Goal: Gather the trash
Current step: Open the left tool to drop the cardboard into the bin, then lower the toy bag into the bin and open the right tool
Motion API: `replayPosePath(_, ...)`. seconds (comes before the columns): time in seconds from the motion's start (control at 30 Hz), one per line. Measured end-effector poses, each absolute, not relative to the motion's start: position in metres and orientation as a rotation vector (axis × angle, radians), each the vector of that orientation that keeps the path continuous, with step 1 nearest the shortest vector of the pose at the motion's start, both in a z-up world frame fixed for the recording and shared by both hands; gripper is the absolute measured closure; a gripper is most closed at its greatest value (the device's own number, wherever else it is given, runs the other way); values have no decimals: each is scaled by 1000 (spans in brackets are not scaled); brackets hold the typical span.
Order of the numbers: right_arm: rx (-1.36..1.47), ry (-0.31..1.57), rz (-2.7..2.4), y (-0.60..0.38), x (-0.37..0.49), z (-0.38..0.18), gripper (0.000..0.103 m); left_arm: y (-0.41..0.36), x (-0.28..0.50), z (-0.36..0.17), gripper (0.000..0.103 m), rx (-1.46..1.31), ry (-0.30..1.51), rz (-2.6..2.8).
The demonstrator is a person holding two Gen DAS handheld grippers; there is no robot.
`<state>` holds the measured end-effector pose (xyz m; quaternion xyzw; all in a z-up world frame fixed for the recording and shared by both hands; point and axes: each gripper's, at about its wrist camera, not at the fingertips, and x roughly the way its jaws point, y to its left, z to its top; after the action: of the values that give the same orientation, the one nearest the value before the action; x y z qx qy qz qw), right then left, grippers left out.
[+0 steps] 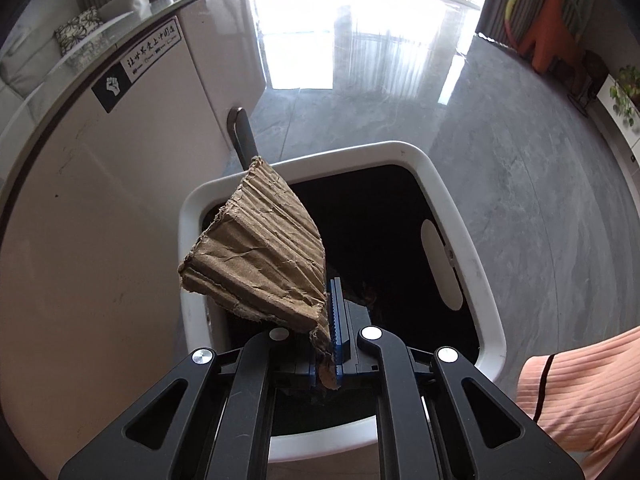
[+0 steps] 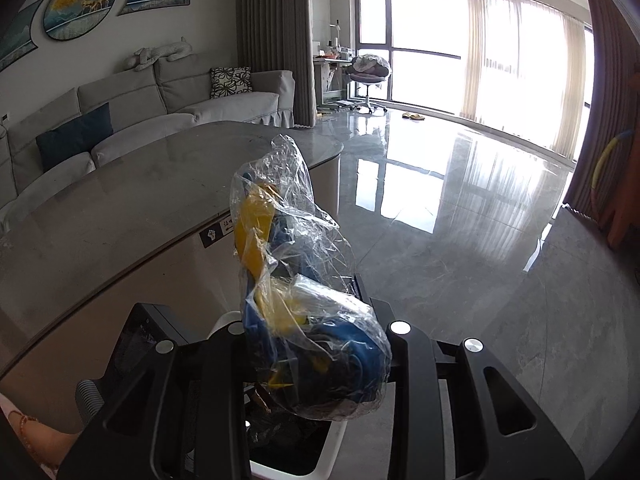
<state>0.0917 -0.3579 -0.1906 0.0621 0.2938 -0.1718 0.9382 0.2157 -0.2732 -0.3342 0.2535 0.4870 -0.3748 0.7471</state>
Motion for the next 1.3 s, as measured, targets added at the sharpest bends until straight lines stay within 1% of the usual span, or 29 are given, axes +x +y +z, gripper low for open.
replayPosePath(0.03, 125, 605, -352, -358, 92, -192, 70, -276, 217, -337, 56, 567, 1088, -823)
replayPosePath(0.07, 124, 611, -354, -358, 93, -192, 70, -276, 219, -338, 17, 575, 1087, -805)
replayPosePath(0.1, 124, 616, -356, -359, 92, -193, 70, -274, 218, -335, 7, 567, 1045, -776)
replayPosePath(0.13, 125, 622, -356, -359, 92, -195, 70, -270, 218, -330, 5, 549, 995, -748)
replayPosePath(0.43, 124, 646, -354, -359, 97, -196, 69, -246, 234, -293, 5, 463, 971, -722)
replayPosePath(0.77, 115, 690, -315, -353, 114, -210, 68, -180, 252, -222, 4, 326, 808, -606)
replayPosePath(1.0, 129, 759, -256, -344, 135, -238, 68, -152, 259, -204, 4, 302, 788, -569)
replayPosePath(1.3, 112, 937, -247, -339, 155, -298, 68, -132, 260, -194, 4, 287, 781, -547)
